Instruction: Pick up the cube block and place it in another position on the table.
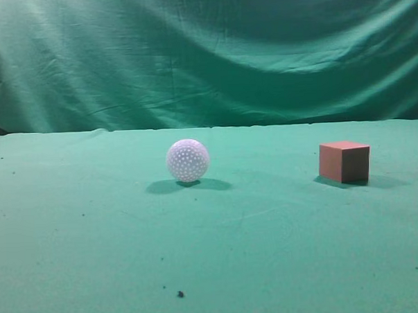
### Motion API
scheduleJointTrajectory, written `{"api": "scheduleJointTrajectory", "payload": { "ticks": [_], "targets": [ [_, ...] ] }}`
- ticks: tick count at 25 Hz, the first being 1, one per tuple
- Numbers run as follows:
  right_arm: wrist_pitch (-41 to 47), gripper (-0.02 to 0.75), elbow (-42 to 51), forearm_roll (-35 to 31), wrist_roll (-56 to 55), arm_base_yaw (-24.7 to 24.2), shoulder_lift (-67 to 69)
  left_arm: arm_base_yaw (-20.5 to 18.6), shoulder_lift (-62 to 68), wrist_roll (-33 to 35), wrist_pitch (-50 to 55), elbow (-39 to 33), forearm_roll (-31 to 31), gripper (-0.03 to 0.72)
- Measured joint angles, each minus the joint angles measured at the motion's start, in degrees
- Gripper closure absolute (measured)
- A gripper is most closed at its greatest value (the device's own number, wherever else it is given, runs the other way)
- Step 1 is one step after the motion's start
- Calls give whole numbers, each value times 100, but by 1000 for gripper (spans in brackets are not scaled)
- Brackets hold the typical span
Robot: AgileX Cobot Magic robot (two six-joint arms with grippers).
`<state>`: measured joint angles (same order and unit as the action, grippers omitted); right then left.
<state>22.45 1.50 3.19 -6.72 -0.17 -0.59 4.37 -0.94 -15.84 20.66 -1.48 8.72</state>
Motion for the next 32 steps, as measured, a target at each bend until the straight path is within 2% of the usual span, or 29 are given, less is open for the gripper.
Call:
{"api": "scheduleJointTrajectory", "payload": {
  "ticks": [18, 21, 23, 26, 27, 32],
  "targets": [
    [-91, 738, 0, 12, 0, 0, 0, 0, 0, 0, 0, 0, 0, 426],
    [-838, 738, 22, -651, -188, 0, 0, 0, 0, 0, 0, 0, 0, 426],
    [-1737, 738, 22, -1190, -334, 0, 0, 0, 0, 0, 0, 0, 0, 426],
    [-2927, 738, 22, -1368, -415, 0, 0, 0, 0, 0, 0, 0, 0, 426],
    [-2995, 738, -65, -1395, -429, 0, 0, 0, 0, 0, 0, 0, 0, 426],
    [-1937, 738, -1367, -1419, -46, 0, 165, 0, 0, 0, 0, 0, 0, 426]
  ]
}}
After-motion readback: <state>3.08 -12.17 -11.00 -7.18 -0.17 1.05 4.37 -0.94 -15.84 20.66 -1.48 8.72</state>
